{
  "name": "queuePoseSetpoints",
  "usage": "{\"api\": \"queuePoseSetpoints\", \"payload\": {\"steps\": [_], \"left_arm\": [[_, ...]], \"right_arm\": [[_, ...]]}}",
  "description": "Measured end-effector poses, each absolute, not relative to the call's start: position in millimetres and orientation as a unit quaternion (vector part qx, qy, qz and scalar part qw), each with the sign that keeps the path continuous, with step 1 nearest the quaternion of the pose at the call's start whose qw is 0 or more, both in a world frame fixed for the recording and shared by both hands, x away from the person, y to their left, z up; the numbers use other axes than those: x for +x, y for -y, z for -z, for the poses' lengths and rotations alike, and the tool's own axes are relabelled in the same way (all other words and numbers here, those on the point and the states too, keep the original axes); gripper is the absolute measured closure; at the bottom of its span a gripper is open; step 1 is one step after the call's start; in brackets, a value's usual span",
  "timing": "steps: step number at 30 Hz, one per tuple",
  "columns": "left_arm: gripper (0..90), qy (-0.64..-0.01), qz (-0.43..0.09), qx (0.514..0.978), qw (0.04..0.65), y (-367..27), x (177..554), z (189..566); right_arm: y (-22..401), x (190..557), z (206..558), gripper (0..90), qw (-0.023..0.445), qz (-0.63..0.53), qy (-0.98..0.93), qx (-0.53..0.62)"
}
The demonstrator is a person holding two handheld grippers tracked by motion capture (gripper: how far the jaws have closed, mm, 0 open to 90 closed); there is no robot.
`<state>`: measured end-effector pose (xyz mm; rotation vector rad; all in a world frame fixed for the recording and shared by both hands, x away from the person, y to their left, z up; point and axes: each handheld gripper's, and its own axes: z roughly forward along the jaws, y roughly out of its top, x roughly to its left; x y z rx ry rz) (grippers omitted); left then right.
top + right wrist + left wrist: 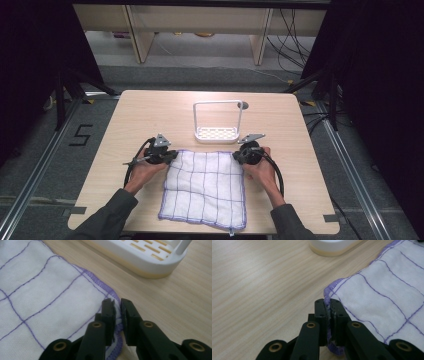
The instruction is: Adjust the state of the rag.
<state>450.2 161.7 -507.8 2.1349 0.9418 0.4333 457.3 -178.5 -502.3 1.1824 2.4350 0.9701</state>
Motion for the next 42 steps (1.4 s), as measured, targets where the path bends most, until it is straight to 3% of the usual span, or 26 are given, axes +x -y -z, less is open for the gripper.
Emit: {"api": "queuePoseSetpoints", "payload": {"steps": [11,22,27,42], "left_arm": [[84.7,-0.359,-0.194,0.813,0.416,-164.8,446.1,479.0],[84.7,-0.343,-0.214,0.794,0.454,-164.1,447.9,444.6],[84.7,-0.326,-0.216,0.793,0.467,-169.2,429.9,436.9],[84.5,-0.281,-0.202,0.817,0.461,-180.3,365.2,457.1]], "right_arm": [[183.7,447.0,460.7,86.6,0.18,-0.365,-0.841,0.355],[183.7,445.1,435.4,86.6,0.191,-0.389,-0.833,0.344],[185.0,433.3,419.3,86.7,0.207,-0.406,-0.828,0.326],[198.1,379.3,438.6,86.6,0.187,-0.409,-0.841,0.3]]}}
